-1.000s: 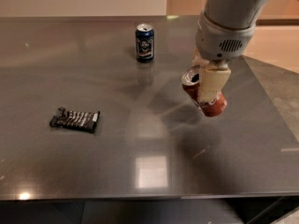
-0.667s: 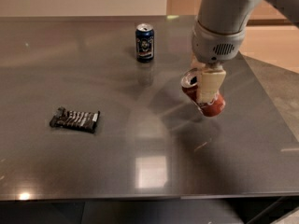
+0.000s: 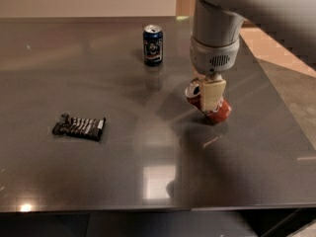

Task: Knock coke can over

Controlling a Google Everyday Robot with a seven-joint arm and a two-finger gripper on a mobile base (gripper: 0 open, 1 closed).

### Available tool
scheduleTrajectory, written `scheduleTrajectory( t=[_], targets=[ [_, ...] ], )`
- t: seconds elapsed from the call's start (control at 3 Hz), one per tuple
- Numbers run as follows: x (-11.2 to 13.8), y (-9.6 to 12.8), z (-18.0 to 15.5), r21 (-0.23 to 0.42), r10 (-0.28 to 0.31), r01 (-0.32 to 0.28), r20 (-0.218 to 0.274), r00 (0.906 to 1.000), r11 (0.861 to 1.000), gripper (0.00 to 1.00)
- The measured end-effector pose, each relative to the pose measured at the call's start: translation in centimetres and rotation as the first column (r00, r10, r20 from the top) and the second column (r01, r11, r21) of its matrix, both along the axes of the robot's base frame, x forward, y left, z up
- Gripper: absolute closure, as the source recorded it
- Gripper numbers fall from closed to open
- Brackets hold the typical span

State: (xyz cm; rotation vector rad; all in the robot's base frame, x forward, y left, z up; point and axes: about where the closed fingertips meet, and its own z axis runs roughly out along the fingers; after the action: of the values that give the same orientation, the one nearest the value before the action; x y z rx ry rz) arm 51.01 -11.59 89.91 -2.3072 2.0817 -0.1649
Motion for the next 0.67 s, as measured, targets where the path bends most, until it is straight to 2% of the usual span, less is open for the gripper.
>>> scheduleTrajectory(
  t=[0.33, 0.67],
  targets=[
    [0.59, 0.37, -1.12, -0.035, 0.011, -0.011, -0.011, 0.9999, 0.999, 0.12],
    [0.98, 0.65, -2.08, -0.054, 0.016, -0.017, -0.023, 0.9996, 0.998, 0.0]
  ],
)
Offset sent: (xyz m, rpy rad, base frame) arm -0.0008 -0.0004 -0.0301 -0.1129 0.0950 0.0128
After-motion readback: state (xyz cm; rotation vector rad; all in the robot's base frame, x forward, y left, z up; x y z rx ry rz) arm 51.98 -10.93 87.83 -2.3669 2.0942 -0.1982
